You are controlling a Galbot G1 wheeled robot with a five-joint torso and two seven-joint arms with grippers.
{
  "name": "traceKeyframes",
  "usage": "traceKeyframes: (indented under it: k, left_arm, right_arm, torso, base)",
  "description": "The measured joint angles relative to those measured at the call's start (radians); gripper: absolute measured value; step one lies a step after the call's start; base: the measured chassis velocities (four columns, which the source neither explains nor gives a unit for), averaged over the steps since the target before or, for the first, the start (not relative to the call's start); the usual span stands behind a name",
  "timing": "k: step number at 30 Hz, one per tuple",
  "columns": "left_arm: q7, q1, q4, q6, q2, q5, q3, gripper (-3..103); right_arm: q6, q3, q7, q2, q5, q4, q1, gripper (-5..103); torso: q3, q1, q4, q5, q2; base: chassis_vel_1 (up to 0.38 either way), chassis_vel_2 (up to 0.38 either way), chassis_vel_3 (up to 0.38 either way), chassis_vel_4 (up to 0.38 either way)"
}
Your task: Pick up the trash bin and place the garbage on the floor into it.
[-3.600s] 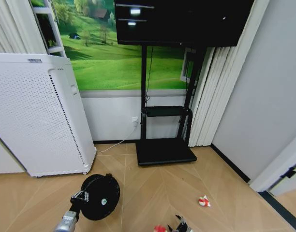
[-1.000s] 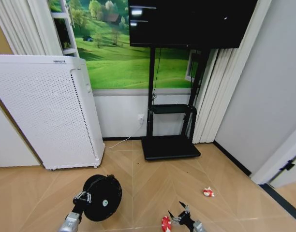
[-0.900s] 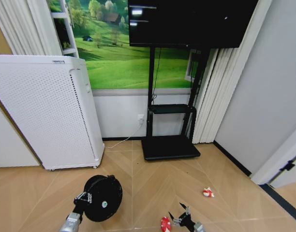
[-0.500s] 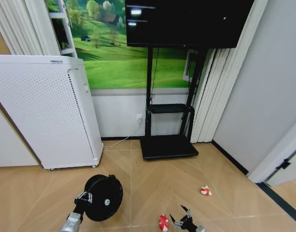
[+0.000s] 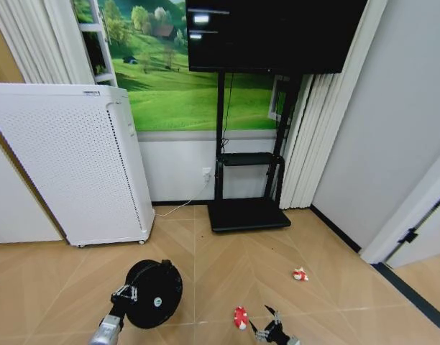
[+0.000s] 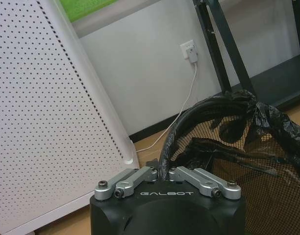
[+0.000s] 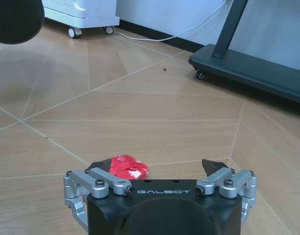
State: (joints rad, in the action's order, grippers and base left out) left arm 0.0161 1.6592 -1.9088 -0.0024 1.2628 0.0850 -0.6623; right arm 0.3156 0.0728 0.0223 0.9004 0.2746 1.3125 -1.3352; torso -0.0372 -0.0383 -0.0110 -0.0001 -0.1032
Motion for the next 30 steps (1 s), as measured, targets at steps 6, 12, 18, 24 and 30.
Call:
traceKeyframes:
  k: [6, 12, 18, 24, 30]
  left_arm:
    - [0.0, -0.007, 0.006, -0.001, -0.002, -0.001, 0.004, 4]
    - [0.0, -0.009, 0.012, -0.001, -0.003, 0.0, 0.012, 4]
    - [0.0, -0.008, 0.016, -0.001, -0.007, 0.0, 0.013, 4]
    - [0.0, -0.007, 0.018, -0.001, -0.009, 0.003, 0.015, 4]
    - [0.001, -0.004, 0.019, -0.001, -0.005, 0.008, 0.019, 4]
  right_arm:
    - [0.057, 0.012, 0.002, 0.014, -0.019, -0.043, 0.022, 100]
    - [0.005, 0.053, 0.024, 0.01, -0.055, -0.054, 0.041, 100]
    - [-0.027, 0.101, 0.097, 0.028, -0.074, -0.089, 0.06, 100]
    - [-0.05, 0.128, 0.089, 0.05, -0.032, -0.104, 0.084, 100]
    - [-0.06, 0.162, 0.081, 0.075, -0.026, -0.144, 0.112, 100]
  torso:
    - [0.0, 0.0, 0.0002, 0.0, 0.0]
    - [0.0, 0.0, 0.0002, 0.0, 0.0]
    - [0.0, 0.0, -0.0003, 0.0002, 0.0]
    - [0.0, 0.0, 0.0003, -0.0001, 0.0]
    - [0.0, 0.0, 0.0, -0.0001, 0.0]
  base:
    - [0.12, 0.033, -0.154, -0.028]
    - [0.014, 0.006, -0.032, -0.004]
    - [-0.036, -0.011, 0.024, 0.004]
    - [0.0, 0.0, 0.0, 0.0]
    - [0.0, 0.0, 0.0, 0.0]
